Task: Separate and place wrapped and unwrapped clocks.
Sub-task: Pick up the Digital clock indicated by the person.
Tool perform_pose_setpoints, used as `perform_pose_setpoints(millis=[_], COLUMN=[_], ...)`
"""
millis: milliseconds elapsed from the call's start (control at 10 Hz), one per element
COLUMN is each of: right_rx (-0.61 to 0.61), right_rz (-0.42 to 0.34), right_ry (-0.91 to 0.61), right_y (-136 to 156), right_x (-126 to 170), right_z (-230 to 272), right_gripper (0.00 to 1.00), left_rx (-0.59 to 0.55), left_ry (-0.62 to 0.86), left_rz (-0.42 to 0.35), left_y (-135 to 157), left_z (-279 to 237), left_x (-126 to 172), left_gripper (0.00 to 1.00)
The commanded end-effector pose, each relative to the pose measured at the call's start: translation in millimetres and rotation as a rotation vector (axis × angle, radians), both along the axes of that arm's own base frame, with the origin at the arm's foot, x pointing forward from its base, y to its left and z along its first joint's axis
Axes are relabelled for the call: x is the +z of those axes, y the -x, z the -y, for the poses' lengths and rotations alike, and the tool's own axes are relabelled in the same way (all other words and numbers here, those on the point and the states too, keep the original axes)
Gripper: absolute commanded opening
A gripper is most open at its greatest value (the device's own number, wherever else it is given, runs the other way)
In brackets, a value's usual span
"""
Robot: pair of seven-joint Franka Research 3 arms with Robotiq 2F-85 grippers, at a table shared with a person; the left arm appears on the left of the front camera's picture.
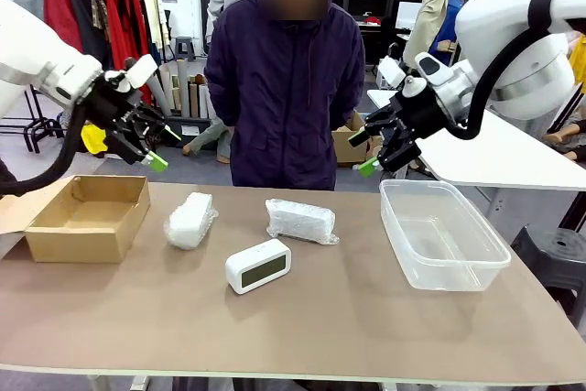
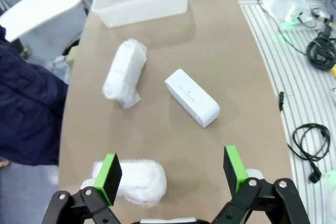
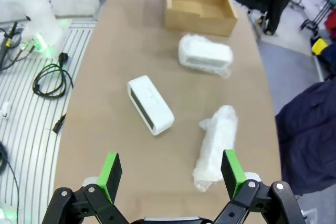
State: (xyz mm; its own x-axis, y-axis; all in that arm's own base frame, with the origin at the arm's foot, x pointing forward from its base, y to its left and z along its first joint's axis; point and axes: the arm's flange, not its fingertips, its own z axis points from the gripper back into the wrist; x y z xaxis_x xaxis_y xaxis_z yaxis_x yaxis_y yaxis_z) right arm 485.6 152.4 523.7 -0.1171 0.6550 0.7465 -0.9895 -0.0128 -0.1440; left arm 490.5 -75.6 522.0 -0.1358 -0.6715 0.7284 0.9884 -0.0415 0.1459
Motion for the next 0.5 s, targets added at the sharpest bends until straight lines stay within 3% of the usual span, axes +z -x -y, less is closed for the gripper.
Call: perform_pose_setpoints(millis=[0, 400], right_rx=[0.002, -0.038], right_rz=[0.019, 0.029], right_ry=[-0.089, -0.143], right_y=[-16.6, -42.8], right_x=[3.7, 8.8], right_z=[9.1, 37.2], right_gripper=[1.0, 1.0], left_rx=[-0.045, 0.0], left_ry=[0.019, 0.083], left_rz=[-0.004, -0.064], left_y=[-13.6, -39.9], left_z=[-11.3, -44.4], left_x=[1.3, -8.5], left_gripper=[1.0, 1.0])
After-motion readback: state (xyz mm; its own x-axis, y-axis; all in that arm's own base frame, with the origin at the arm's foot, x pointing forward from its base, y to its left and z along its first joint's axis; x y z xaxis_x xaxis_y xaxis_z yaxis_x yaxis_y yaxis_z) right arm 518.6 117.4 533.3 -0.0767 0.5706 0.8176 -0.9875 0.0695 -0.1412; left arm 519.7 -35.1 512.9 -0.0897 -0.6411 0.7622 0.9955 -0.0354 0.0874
